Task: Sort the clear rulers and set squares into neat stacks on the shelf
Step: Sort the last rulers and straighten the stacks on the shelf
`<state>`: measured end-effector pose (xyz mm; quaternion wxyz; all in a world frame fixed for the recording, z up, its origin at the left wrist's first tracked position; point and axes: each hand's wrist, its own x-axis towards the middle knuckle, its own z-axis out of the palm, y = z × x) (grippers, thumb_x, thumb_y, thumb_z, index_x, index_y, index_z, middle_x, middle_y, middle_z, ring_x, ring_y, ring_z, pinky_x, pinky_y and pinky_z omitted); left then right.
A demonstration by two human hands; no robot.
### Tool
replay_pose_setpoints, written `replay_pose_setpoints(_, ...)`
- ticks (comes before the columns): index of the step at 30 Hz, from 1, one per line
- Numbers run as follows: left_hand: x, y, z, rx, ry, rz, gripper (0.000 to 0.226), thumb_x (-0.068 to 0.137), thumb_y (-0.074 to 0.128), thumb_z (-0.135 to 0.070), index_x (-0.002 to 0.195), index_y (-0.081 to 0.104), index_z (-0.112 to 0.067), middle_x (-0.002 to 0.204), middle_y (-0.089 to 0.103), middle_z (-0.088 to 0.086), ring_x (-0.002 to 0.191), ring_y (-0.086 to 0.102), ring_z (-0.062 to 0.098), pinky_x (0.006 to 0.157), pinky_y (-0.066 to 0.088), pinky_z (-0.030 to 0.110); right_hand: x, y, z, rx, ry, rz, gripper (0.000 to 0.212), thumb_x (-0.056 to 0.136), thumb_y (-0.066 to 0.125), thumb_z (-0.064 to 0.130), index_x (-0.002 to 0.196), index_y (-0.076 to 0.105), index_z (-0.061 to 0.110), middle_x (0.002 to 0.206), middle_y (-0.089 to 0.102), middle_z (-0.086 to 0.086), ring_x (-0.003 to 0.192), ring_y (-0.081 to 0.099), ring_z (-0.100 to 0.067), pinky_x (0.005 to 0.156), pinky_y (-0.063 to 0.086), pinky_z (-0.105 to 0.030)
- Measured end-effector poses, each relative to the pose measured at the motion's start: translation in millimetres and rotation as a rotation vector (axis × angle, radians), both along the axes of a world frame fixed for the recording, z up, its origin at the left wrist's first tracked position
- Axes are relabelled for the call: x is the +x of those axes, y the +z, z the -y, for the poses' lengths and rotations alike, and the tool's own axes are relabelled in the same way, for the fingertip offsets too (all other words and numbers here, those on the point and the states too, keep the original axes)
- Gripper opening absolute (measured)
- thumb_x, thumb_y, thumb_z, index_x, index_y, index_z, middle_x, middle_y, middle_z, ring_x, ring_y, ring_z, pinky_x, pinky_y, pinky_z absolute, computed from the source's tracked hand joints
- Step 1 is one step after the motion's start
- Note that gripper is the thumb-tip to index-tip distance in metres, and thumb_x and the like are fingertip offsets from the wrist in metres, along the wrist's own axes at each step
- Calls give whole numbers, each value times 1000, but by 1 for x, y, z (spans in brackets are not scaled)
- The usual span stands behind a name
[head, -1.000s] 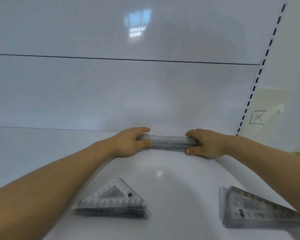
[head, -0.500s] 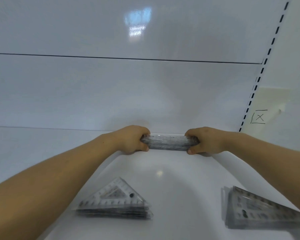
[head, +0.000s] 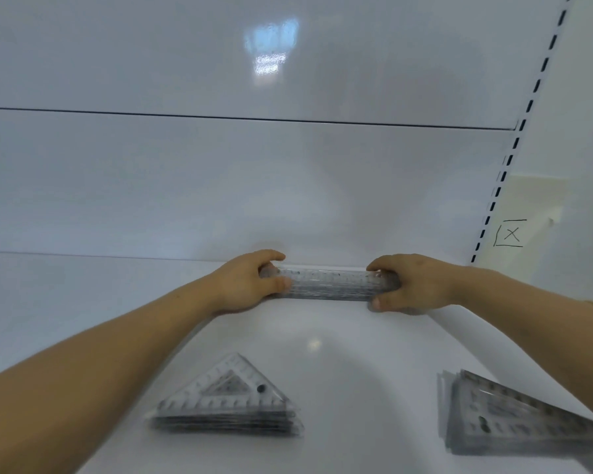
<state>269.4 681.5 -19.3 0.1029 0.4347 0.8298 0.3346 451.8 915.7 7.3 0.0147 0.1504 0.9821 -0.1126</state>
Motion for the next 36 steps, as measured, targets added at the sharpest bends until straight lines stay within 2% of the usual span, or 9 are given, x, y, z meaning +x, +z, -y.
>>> replay_pose_setpoints(3, 4, -2, -2, 114, 29, 217, 62, 86, 61, -45, 140, 35, -30, 120, 51, -11, 110, 54, 11, 89, 41, 22, 3, -1, 0, -91, -26, -26, 73, 82, 62, 54, 143, 32, 27, 132, 44, 8, 125, 43, -14, 106, 32, -27)
replay_pose_setpoints(7, 10, -2, -3, 12, -33, 116, 80, 78, 75, -33, 144, 30, -29, 131, 42, -9, 111, 50, 10, 89, 38, 19, -7, -13, 5, -38, 37, -49, 36, 95, 42, 48, 122, 48, 24, 116, 50, 3, 112, 49, -19, 92, 35, -26)
replay_pose_setpoints(9, 12, -3, -4, 5, -23, 79, 71, 83, 70, -35, 143, 34, -27, 132, 42, -8, 114, 48, 10, 93, 34, 18, -10, -16, 6, -14, 53, -50, 29, 97, 39, 46, 113, 48, 24, 109, 50, 0, 104, 49, -20, 86, 35, -26)
replay_pose_setpoints(13, 10, -5, -2, 48, -13, 38, 49, 92, 58, -34, 138, 43, -24, 137, 39, -8, 119, 43, 8, 99, 32, 20, -10, -12, 4, -45, 47, -64, 51, 94, 41, 51, 139, 32, 29, 125, 43, 2, 114, 46, -18, 99, 34, -29)
replay_pose_setpoints(20, 12, 0, -5, 24, -66, 123, 51, 89, 63, -33, 136, 46, -28, 136, 43, -8, 115, 46, 7, 96, 35, 19, -15, -11, 9, 18, 75, -47, 51, 94, 42, 50, 137, 40, 23, 128, 50, 1, 108, 46, -13, 92, 33, -22)
replay_pose_setpoints(23, 10, 1, -2, -33, -56, -13, 69, 81, 68, -47, 141, 39, -28, 139, 37, -10, 121, 41, 7, 101, 33, 22, -12, -4, 7, -44, 30, -54, 46, 97, 32, 52, 134, 44, 27, 129, 49, 5, 117, 45, -16, 98, 32, -26)
replay_pose_setpoints(26, 10, -2, -2, -132, -45, -229, 87, 70, 63, -66, 144, 33, -30, 137, 36, -8, 128, 32, 12, 108, 30, 31, -16, -6, 9, -73, -11, -32, 45, 99, 18, 49, 112, 54, 24, 114, 55, 0, 107, 49, -20, 92, 33, -29)
replay_pose_setpoints(29, 11, -7, -7, -156, -63, -285, 69, 79, 64, -55, 138, 39, -28, 119, 45, -5, 116, 41, 16, 98, 36, 30, -21, -11, 15, 9, -5, -17, 41, 102, 17, 42, 83, 46, 21, 92, 51, -3, 88, 48, -22, 79, 32, -28)
replay_pose_setpoints(36, 7, -4, -8, -161, -113, -299, 45, 87, 63, -38, 128, 48, -24, 110, 50, -2, 101, 50, 17, 88, 40, 29, -22, -11, 15, -27, -29, -51, 39, 102, 21, 42, 93, 47, 15, 89, 53, -3, 84, 48, -20, 76, 32, -30)
